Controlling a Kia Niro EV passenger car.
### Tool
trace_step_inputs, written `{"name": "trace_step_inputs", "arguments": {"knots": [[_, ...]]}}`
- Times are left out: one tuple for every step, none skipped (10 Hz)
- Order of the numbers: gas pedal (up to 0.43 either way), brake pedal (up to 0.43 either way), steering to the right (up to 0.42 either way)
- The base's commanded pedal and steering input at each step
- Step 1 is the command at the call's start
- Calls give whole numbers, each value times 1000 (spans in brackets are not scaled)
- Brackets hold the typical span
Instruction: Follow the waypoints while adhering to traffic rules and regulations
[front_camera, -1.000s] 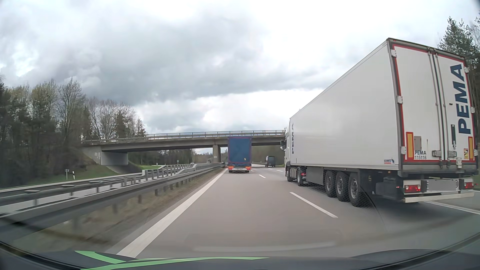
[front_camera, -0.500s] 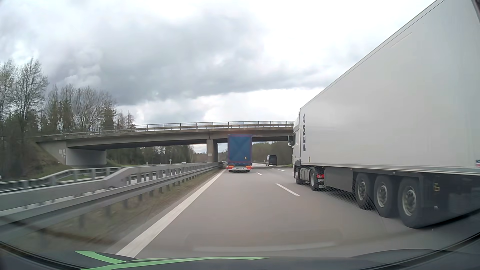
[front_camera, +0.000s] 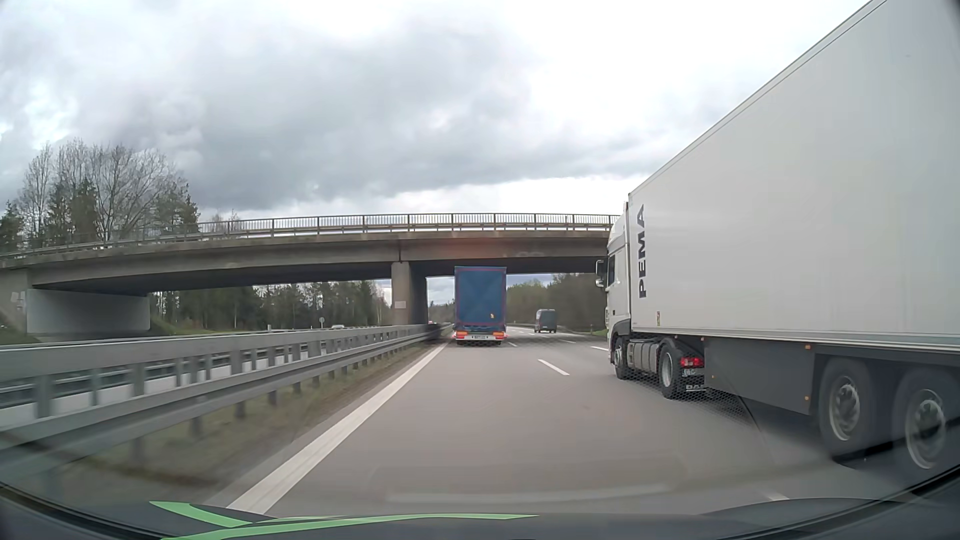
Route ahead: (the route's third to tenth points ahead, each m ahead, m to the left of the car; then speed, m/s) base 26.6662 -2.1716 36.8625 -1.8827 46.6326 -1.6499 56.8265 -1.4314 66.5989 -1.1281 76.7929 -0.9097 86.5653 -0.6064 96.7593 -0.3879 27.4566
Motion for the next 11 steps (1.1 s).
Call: {"name": "trace_step_inputs", "arguments": {"knots": [[67,0,-4],[67,0,-4],[67,0,-4],[67,0,-4],[67,0,-4],[67,0,-4],[67,0,-4],[79,0,-4],[79,0,-4],[79,0,-4],[79,0,-3]]}}
